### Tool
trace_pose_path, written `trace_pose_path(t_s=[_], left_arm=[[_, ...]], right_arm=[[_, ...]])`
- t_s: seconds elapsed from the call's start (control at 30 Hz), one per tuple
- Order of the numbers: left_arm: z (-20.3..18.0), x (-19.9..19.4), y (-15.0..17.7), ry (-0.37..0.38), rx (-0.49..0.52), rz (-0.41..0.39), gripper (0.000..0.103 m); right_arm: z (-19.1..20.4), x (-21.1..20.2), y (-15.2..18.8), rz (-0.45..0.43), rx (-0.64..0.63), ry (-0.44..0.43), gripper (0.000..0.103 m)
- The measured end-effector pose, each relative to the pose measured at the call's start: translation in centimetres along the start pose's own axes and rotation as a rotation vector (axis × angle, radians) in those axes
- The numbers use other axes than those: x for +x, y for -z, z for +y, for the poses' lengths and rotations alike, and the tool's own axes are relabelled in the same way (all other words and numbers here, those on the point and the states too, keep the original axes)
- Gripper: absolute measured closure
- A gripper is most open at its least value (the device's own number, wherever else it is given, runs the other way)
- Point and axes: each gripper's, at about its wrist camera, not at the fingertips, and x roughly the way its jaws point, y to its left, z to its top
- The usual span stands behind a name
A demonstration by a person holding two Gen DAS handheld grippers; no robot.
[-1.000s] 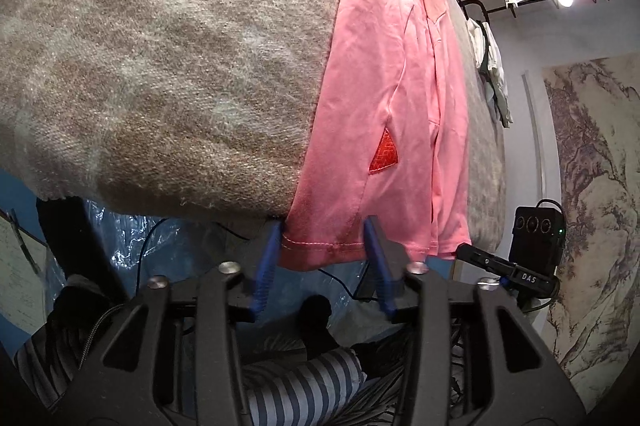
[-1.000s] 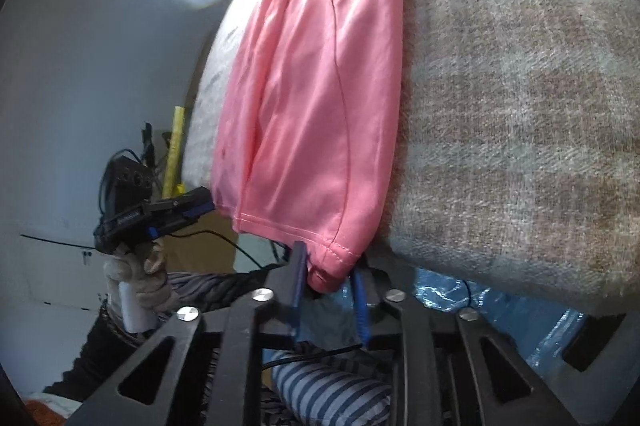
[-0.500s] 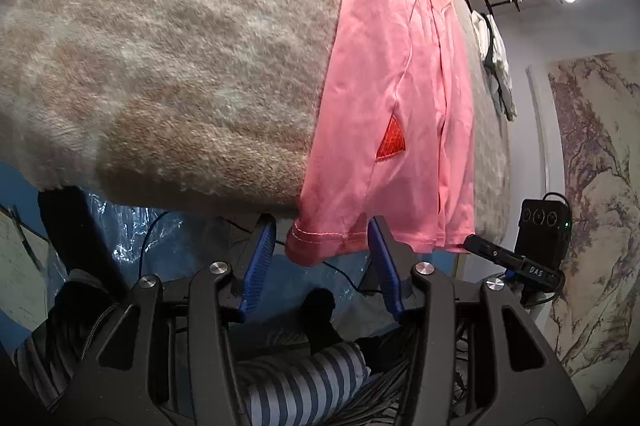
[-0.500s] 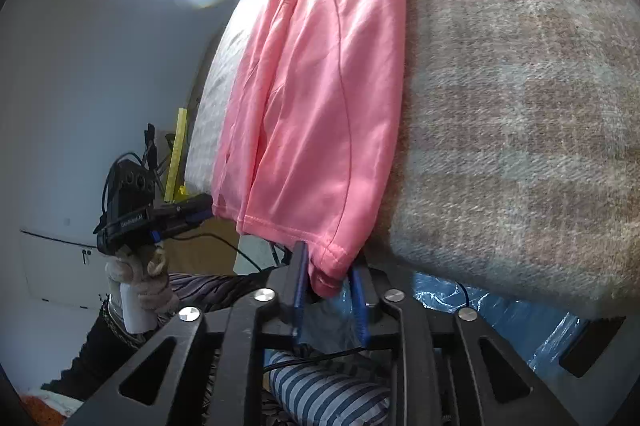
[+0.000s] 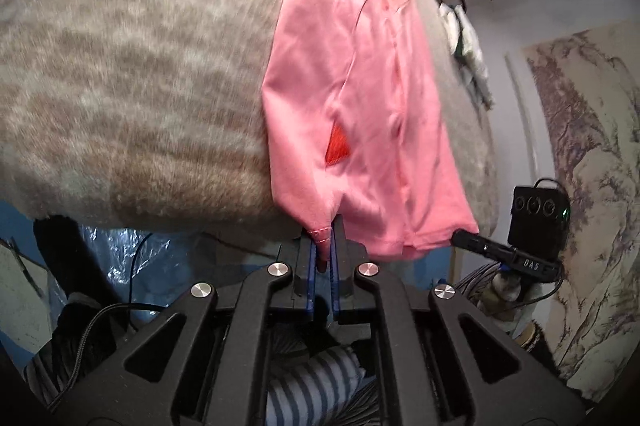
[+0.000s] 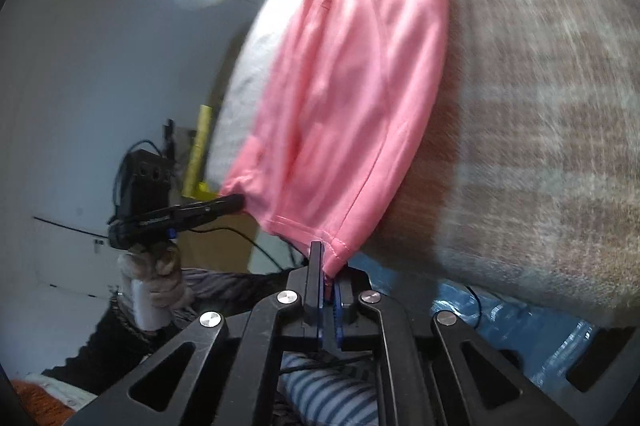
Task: Fold small clothes
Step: 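Lift the hem end with both tools and fold it toward the collar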
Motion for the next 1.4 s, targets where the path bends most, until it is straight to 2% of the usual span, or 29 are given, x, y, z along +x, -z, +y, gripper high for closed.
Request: trace_pose_path(t_s=[0.17,0.4,0.7,0.93,1.13,1.4], left_arm=[[-1.1,-1.2,-1.6,0.037,0.001,-0.046,0.1],[-3.8,-1.4,-5.5,0.022,0.051,-0.075,0.1],[-6.2,0.3,-14.3,-0.018,0.088,-0.111,0.101],[-5.2,3.2,-20.5,-0.041,0.078,-0.122,0.101],[-4.7,5.4,-24.1,-0.076,0.082,-0.127,0.101],[-4.1,7.5,-27.4,-0.09,0.078,-0.129,0.1]], right_arm=[[0.6,-1.3,-1.1,-0.058,-0.003,-0.044,0.102],[0.4,-3.4,-4.7,-0.151,0.008,-0.051,0.102],[0.8,-4.3,-11.9,-0.232,-0.013,-0.007,0.102],[-0.8,-2.8,-18.3,-0.265,0.001,0.014,0.102],[-2.1,-1.1,-22.9,-0.269,0.009,0.052,0.102],[-4.5,-0.7,-25.3,-0.291,0.068,0.082,0.102]])
